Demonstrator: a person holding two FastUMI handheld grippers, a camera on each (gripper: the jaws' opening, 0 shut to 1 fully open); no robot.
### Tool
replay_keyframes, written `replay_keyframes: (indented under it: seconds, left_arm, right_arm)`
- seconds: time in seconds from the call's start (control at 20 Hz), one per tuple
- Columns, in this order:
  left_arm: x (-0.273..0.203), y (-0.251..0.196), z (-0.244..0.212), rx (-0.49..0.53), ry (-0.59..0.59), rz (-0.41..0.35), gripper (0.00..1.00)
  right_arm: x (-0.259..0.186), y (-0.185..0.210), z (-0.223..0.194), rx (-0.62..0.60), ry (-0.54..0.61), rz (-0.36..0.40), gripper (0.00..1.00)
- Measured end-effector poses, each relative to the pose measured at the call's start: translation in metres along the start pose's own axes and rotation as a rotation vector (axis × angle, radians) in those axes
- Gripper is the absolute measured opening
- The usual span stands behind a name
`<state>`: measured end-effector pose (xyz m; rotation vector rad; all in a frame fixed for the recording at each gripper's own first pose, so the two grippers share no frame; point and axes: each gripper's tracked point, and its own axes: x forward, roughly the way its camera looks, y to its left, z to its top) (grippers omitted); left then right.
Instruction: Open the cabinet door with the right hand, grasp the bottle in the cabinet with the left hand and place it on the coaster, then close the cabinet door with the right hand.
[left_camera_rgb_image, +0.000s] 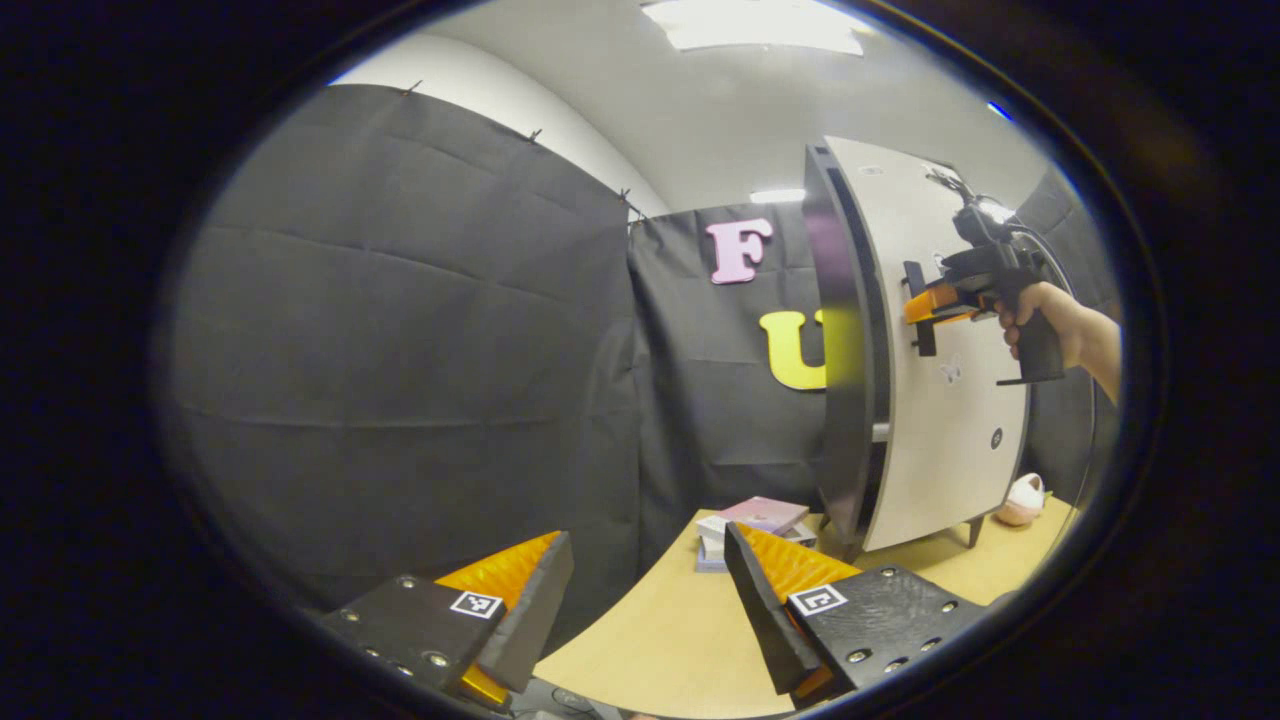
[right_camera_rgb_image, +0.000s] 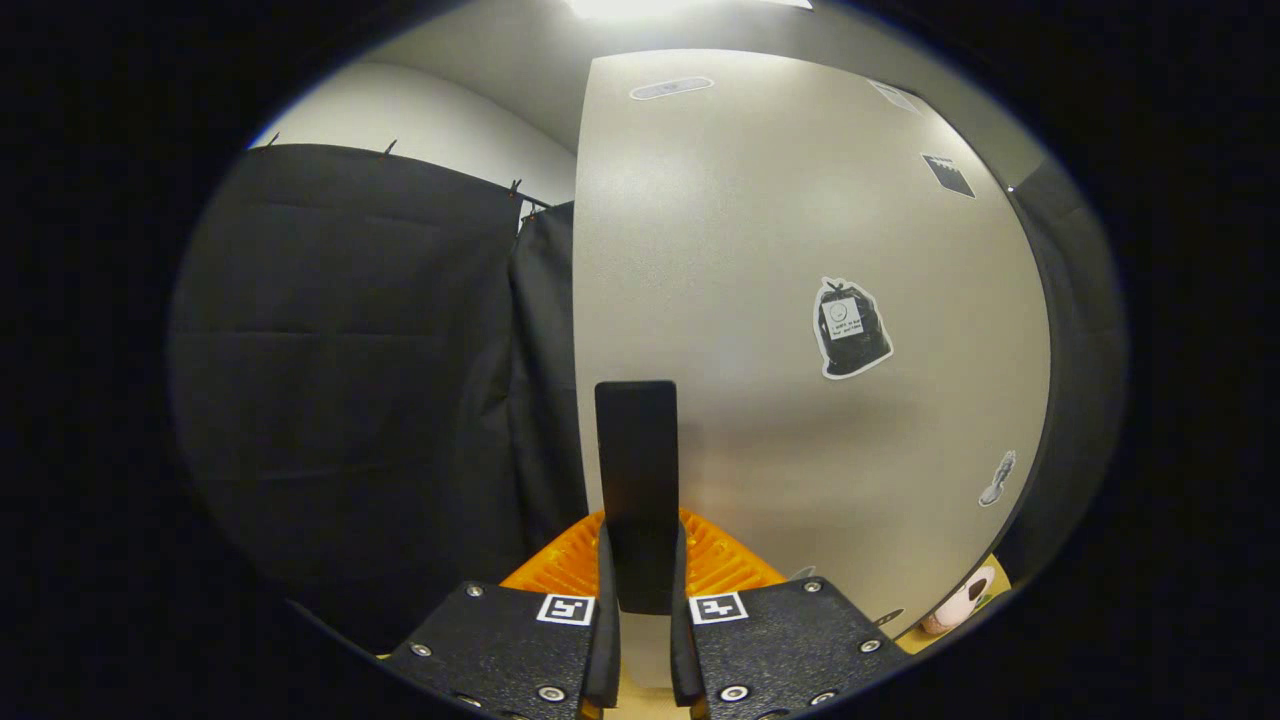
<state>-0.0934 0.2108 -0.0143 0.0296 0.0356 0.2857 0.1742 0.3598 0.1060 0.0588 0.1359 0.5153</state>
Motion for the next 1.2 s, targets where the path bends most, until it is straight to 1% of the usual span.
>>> replay_keyframes:
  seconds: [0.15, 0.2, 0.35, 0.6, 0.65, 0.7, 0.75, 0.8, 0.85, 0.9, 0.95, 1.0, 1.1, 1.15, 1.2]
  left_arm:
    - [-0.003, -0.025, 0.006, -0.002, -0.007, -0.020, 0.92]
    - [-0.005, -0.035, 0.008, -0.008, -0.003, -0.031, 0.83]
    - [-0.012, -0.065, 0.018, 0.003, -0.015, -0.069, 0.84]
    - [-0.026, -0.100, 0.030, 0.014, -0.038, -0.102, 0.83]
    - [-0.028, -0.106, 0.032, 0.016, -0.040, -0.107, 0.88]
    - [-0.030, -0.112, 0.033, 0.018, -0.043, -0.114, 0.83]
    - [-0.032, -0.119, 0.036, 0.021, -0.048, -0.121, 0.92]
    - [-0.034, -0.125, 0.038, 0.026, -0.053, -0.127, 0.83]
    - [-0.036, -0.130, 0.040, 0.031, -0.058, -0.132, 0.85]
    - [-0.037, -0.136, 0.042, 0.033, -0.061, -0.138, 0.87]
    - [-0.039, -0.143, 0.043, 0.033, -0.063, -0.146, 0.88]
    - [-0.039, -0.151, 0.044, 0.034, -0.066, -0.154, 0.92]
    - [-0.040, -0.165, 0.044, 0.036, -0.068, -0.171, 0.92]
    - [-0.041, -0.173, 0.043, 0.036, -0.068, -0.182, 0.88]
    - [-0.041, -0.178, 0.043, 0.034, -0.067, -0.191, 0.88]
  right_arm:
    - [-0.017, 0.001, 0.003, 0.000, -0.002, 0.051, 0.20]
    - [-0.023, 0.003, 0.001, 0.000, 0.001, 0.069, 0.20]
    - [-0.041, 0.003, 0.004, -0.001, 0.010, 0.112, 0.20]
    - [-0.061, 0.001, 0.004, 0.004, 0.022, 0.171, 0.20]
    - [-0.063, 0.000, 0.005, 0.004, 0.024, 0.180, 0.20]
    - [-0.063, -0.001, 0.004, 0.004, 0.025, 0.189, 0.20]
    - [-0.065, -0.002, 0.004, 0.005, 0.025, 0.196, 0.20]
    - [-0.067, -0.004, 0.003, 0.005, 0.024, 0.203, 0.20]
    - [-0.069, -0.005, 0.004, 0.008, 0.023, 0.210, 0.19]
    - [-0.070, -0.007, 0.003, 0.010, 0.023, 0.217, 0.20]
    - [-0.072, -0.009, 0.004, 0.011, 0.021, 0.224, 0.20]
    - [-0.074, -0.010, 0.004, 0.009, 0.019, 0.229, 0.20]
    - [-0.078, -0.012, 0.004, 0.009, 0.018, 0.239, 0.20]
    - [-0.081, -0.014, 0.004, 0.010, 0.019, 0.242, 0.19]
    - [-0.084, -0.015, 0.005, 0.008, 0.018, 0.245, 0.20]
